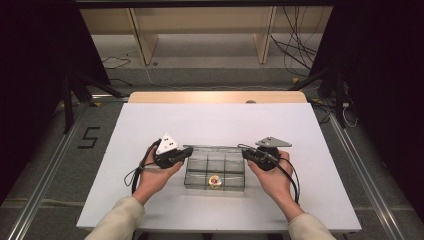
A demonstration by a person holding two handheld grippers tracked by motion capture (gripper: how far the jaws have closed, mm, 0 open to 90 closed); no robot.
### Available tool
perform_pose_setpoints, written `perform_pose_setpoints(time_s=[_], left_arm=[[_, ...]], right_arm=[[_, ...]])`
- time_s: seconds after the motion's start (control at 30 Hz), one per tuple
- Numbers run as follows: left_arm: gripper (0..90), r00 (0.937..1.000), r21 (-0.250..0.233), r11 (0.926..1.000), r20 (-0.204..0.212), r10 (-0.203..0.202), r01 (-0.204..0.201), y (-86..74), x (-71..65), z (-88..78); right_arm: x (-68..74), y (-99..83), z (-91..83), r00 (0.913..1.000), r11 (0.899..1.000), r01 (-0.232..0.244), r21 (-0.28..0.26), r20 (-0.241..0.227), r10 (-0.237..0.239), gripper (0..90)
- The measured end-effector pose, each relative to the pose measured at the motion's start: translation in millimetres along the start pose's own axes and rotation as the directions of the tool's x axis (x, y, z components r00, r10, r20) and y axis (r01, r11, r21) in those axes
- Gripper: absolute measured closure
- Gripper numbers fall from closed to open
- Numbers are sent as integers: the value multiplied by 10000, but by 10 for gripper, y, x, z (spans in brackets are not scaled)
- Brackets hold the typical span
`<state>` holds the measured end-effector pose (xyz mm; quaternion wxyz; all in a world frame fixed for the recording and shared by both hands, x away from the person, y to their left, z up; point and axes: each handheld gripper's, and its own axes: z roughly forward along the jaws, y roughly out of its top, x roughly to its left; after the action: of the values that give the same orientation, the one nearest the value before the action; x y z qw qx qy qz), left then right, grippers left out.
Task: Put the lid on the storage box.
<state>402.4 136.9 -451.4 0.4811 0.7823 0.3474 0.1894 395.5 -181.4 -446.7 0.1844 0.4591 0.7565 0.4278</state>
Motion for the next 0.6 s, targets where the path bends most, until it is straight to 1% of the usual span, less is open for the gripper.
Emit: perform_pose_setpoints(time_s=[0.13,0.23,0.3,0.4,0.47,0.6], left_arm=[[895,10000,21,10000,-4,47,-47,1,-5,-2],[895,10000,1,10000,-10,59,-59,2,-5,-4],[895,10000,15,10000,1,59,-59,2,-6,-4],[895,10000,11,10000,-2,55,-55,1,-8,-6],[895,10000,22,10000,-3,64,-64,1,-10,-9],[895,10000,32,10000,35,63,-63,-2,-19,-11]], right_arm=[[-7,-9,-4,10000,10000,64,28,-36,-64,802],[-13,-31,-12,10000,9998,70,164,-64,-69,806],[-17,-48,-15,9999,9996,78,273,-96,-75,828],[-26,-63,-19,9997,9991,106,404,-224,-97,897],[-27,-63,-20,9994,9989,148,439,-311,-134,900],[-13,-61,-23,9993,9994,195,287,-339,-185,900]])
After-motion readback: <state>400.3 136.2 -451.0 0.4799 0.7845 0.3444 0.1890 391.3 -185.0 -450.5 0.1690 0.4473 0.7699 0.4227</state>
